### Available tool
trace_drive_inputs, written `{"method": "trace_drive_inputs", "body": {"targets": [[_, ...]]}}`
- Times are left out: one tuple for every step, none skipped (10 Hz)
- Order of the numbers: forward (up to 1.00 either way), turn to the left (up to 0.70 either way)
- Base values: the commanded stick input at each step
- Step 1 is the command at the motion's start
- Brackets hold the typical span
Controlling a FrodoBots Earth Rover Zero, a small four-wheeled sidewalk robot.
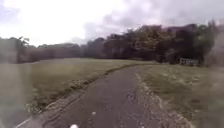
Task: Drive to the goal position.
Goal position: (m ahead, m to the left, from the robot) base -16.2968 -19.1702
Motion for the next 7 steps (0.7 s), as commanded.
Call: {"method": "trace_drive_inputs", "body": {"targets": [[0.0, -1.0], [0.0, -1.0], [0.0, -1.0], [0.0, -1.0], [0.0, -1.0], [0.0, -1.0], [0.0, -1.0]]}}
